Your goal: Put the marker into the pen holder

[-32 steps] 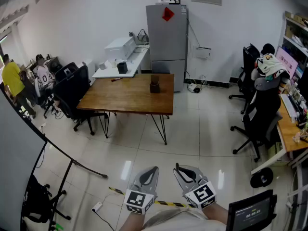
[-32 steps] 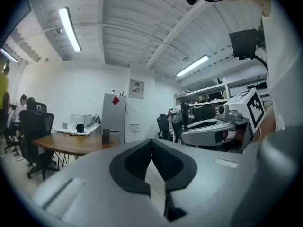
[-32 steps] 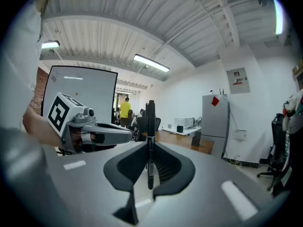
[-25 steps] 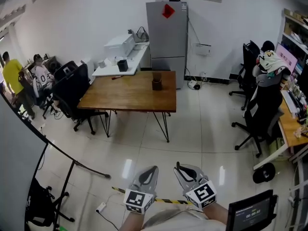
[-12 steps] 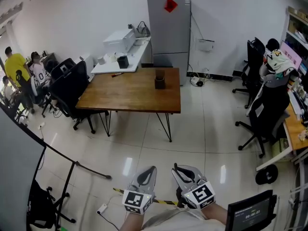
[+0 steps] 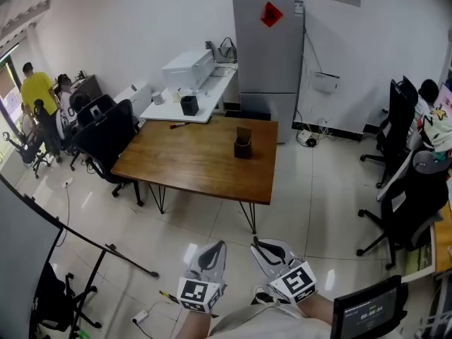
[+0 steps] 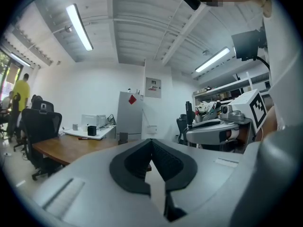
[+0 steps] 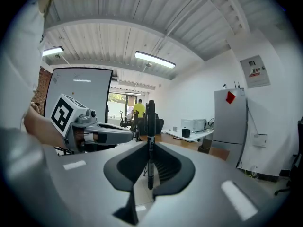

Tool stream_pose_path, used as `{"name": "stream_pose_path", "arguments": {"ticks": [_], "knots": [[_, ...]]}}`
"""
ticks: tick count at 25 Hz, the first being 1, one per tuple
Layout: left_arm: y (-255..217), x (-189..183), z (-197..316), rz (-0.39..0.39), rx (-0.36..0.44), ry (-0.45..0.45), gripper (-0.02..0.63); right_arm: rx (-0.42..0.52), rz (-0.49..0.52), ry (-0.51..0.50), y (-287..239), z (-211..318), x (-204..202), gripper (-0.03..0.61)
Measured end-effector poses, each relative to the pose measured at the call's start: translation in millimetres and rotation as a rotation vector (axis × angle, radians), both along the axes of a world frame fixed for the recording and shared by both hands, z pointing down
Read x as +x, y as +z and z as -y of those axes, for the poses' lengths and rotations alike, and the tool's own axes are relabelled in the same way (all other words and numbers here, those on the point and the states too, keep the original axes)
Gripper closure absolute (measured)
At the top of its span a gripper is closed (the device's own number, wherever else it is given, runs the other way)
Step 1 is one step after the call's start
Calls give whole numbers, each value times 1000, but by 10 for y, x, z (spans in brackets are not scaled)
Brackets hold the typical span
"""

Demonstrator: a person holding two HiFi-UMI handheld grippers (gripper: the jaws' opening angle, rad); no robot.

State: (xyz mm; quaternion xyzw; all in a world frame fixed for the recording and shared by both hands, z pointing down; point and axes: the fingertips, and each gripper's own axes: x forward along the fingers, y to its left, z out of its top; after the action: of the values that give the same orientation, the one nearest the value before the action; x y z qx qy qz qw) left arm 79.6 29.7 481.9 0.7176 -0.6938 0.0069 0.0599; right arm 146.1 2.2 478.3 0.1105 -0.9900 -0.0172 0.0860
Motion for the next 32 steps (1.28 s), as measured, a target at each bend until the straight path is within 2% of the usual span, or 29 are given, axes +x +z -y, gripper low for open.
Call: {"name": "stream_pose_path", "arguments": {"ticks": [7, 12, 15, 17, 20, 26, 32], "knots": [[-41, -34, 826, -8, -18, 12, 597, -23, 2, 8, 5, 972, -116, 540], [69, -336, 1256, -22, -53, 15, 597, -53, -2, 32, 71, 1443, -368, 540], [130, -561, 1584, -37, -60, 56, 597, -54, -21, 72, 159, 1766, -594, 540], [144, -751, 1824, -50, -53, 101, 597, -53, -28, 117, 215, 2005, -782, 540], [144, -1133, 2211, -29, -44, 171, 597, -59, -17, 206, 258, 2421, -1102, 540], [47, -2137, 2958, -6, -46, 281, 597, -44, -7, 352, 159, 3132, -1885, 540], [-58, -2716, 3519, 36, -34, 397, 597, -47, 7, 485, 101, 3604, -2353, 540]]}}
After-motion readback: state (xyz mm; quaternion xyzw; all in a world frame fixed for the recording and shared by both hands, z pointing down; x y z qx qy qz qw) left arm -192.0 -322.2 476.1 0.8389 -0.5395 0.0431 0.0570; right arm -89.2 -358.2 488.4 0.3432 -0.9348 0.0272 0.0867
